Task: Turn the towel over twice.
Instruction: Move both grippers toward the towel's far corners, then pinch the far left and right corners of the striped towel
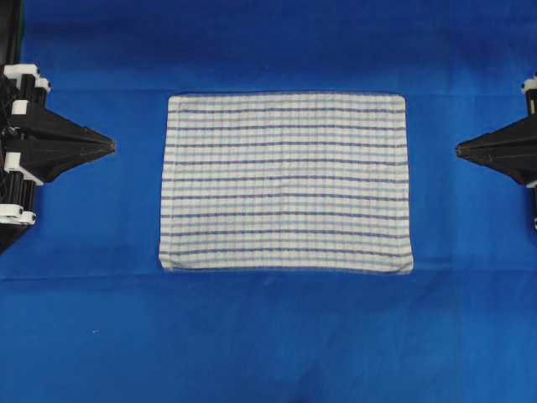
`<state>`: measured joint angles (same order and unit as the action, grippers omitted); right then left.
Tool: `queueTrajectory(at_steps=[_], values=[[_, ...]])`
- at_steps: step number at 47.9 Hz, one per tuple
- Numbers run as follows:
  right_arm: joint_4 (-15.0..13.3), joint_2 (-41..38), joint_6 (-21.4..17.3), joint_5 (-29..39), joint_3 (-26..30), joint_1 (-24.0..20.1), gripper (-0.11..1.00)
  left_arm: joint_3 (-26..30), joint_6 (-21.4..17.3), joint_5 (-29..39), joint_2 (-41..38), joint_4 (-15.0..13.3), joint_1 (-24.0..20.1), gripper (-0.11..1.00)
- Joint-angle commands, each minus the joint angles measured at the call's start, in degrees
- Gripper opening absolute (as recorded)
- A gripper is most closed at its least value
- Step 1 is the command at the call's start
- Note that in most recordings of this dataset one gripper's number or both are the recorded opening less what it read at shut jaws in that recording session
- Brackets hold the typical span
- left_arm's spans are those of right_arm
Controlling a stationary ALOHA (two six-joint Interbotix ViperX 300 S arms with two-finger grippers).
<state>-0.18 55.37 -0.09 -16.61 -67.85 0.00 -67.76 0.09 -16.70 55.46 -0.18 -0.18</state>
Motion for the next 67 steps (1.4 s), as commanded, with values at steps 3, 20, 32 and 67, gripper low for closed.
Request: queueTrajectory(at_steps=[3,20,32,67], values=[[0.3,-0.4,-0.4,1.1,2.1,2.5,0.0,0.9,-0.4,1.8,-0.3,-1.1,-1.5,0.0],[0.4,-3.6,-3.1,9.2,2.7,15.4,0.0,-0.5,-0.7,4.3,-2.5,-1.1,-8.5,0.0],[0.4,-13.4,-5.2,9.4,2.2,22.1,0.01,-3.3,-0.5,2.0,-8.3,-1.1,-15.6,0.11],[-0.9,-48.7,-5.0,4.6,7.2,30.9,0.62,-2.5,-0.6,-22.3,-49.6,-1.1,-26.7,0.9]])
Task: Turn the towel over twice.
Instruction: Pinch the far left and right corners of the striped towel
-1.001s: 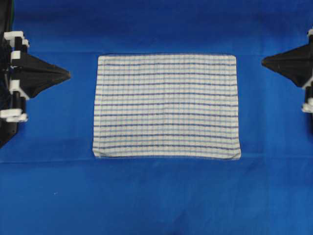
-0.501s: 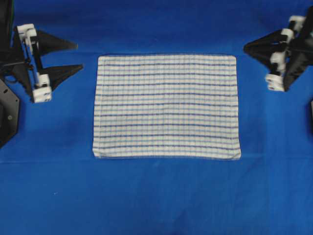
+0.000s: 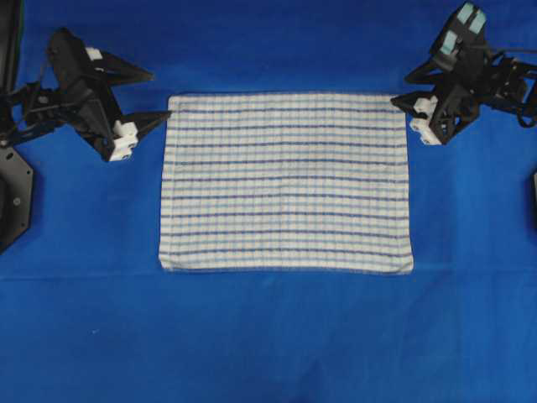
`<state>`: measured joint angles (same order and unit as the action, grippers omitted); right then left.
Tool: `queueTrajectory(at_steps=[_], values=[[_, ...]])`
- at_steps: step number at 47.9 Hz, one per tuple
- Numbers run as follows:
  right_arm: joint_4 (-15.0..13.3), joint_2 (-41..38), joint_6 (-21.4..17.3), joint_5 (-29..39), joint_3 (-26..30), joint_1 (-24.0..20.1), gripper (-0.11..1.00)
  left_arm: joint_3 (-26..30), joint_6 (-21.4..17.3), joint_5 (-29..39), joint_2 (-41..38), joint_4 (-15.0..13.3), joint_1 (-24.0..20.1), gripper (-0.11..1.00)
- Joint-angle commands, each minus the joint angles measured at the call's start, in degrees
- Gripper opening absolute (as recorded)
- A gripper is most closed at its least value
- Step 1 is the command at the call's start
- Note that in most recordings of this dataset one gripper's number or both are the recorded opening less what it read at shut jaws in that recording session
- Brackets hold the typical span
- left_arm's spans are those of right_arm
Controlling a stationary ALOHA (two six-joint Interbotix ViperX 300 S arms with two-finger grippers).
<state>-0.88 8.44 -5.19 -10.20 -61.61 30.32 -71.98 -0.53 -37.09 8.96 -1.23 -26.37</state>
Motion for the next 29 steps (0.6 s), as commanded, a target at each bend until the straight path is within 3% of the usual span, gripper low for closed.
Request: queueTrajectory(at_steps=[1,12,19,23,29], values=[[-0.2,-2.8,0.1,-2.4,1.0,0.7,0.62,2.1,0.0,-2.3,-4.1,-0.1,-0.6,0.9],[-0.1,-7.7,0.1,-5.0,1.1,1.6,0.62,5.7,0.0,-3.6,-13.0,-0.1,-2.3,0.89],[-0.1,-7.9,0.2,-5.0,1.2,2.0,0.59,6.6,0.0,-3.0,-15.0,-0.1,-2.4,0.83],[-0.2,-7.9,0.3,-4.8,1.2,2.0,0.45,6.5,-0.1,-1.4,-15.2,-0.1,-2.4,0.68],[-0.2,-7.9,0.4,-4.7,1.1,2.0,0.11,6.6,-0.3,0.6,-15.2,-0.1,-2.4,0.32]])
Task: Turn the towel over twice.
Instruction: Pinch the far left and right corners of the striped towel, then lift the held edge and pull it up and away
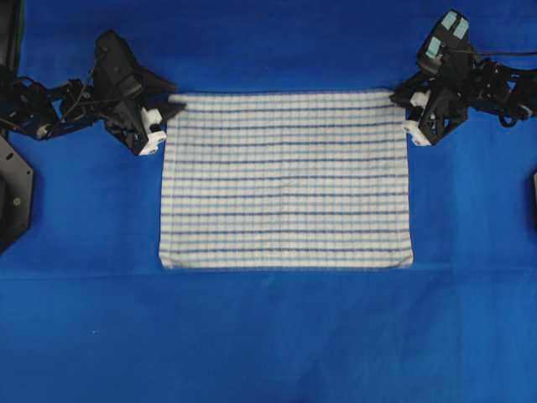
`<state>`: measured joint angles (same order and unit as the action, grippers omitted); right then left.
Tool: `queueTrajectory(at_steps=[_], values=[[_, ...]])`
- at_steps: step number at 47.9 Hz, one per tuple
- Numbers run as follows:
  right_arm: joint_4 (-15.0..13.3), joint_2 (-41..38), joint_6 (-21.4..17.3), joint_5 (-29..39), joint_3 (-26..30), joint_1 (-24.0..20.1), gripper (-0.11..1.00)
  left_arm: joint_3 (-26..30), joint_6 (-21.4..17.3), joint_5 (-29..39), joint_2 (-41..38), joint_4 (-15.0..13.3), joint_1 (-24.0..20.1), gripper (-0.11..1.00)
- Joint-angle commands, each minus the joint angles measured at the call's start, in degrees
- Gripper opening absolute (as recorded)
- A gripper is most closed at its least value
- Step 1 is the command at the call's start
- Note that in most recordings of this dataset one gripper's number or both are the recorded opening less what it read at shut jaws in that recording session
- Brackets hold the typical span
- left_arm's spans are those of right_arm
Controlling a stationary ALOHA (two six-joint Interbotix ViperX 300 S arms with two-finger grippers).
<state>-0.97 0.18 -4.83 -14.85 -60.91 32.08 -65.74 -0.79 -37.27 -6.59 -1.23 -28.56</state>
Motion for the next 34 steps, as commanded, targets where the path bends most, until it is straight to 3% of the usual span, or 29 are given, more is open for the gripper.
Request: queueTrajectory(at_steps=[1,7,19,34], values=[[-0.1,0.4,0.1,0.0,0.4,0.3,0.07,0.4,0.0,1.1,0.4,-0.1,-0.2,0.27],[0.0,0.5,0.0,0.0,0.4,0.3,0.06,0.4,0.0,1.8,0.5,-0.1,-0.2,0.03],[0.8,4.0,-0.2,-0.2,0.3,0.9,0.06,0.7,-0.2,3.1,3.5,-0.1,-0.3,0.03],[0.6,15.4,0.1,0.7,1.0,6.9,0.05,3.6,-0.6,10.4,18.6,-0.1,-4.5,0.03]])
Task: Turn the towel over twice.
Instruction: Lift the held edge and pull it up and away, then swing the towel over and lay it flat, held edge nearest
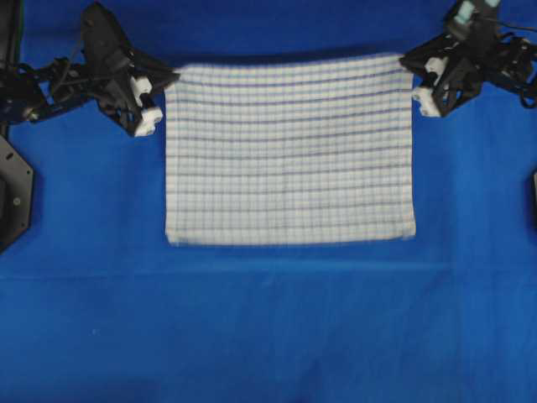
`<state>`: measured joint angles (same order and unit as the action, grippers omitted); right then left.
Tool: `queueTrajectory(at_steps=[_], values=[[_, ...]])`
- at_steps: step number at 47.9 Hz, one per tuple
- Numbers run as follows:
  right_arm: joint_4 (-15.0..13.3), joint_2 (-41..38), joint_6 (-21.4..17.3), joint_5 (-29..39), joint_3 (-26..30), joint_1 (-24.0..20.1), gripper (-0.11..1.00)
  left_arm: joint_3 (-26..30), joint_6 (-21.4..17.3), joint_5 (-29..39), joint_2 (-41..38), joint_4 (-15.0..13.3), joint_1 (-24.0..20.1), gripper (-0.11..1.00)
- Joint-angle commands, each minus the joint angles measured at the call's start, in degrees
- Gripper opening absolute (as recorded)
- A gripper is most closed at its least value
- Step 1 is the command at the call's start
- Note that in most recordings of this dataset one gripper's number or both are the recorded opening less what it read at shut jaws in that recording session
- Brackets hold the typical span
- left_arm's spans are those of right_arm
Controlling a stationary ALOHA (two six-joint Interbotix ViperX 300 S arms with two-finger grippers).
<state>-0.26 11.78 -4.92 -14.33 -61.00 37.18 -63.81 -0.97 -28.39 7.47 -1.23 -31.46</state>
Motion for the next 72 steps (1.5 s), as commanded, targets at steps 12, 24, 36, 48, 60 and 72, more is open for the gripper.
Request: queueTrajectory(at_steps=[12,24,36,48,60,72], values=[[-1.3,15.7,2.5,6.0,4.7,6.4,0.06,6.8,-8.3,7.1,17.1,-0.1,-3.4,0.03],[-2.3,24.2,4.4,14.9,10.5,6.8,0.06,9.1,-11.3,9.1,24.3,-0.1,-3.4,0.03],[-2.6,29.2,4.4,18.8,12.0,6.6,0.06,9.8,-11.8,13.0,28.7,0.0,-2.1,0.03],[-2.6,30.0,4.0,21.0,11.5,5.4,0.05,9.4,-11.7,14.1,29.0,-0.1,-1.6,0.03],[0.2,30.0,1.5,29.4,9.0,-1.2,0.06,7.6,-11.2,20.1,28.1,-0.1,2.1,0.03],[1.2,28.8,-8.3,32.1,1.7,-14.9,0.06,1.5,-8.2,23.8,24.2,-0.1,12.0,0.03]])
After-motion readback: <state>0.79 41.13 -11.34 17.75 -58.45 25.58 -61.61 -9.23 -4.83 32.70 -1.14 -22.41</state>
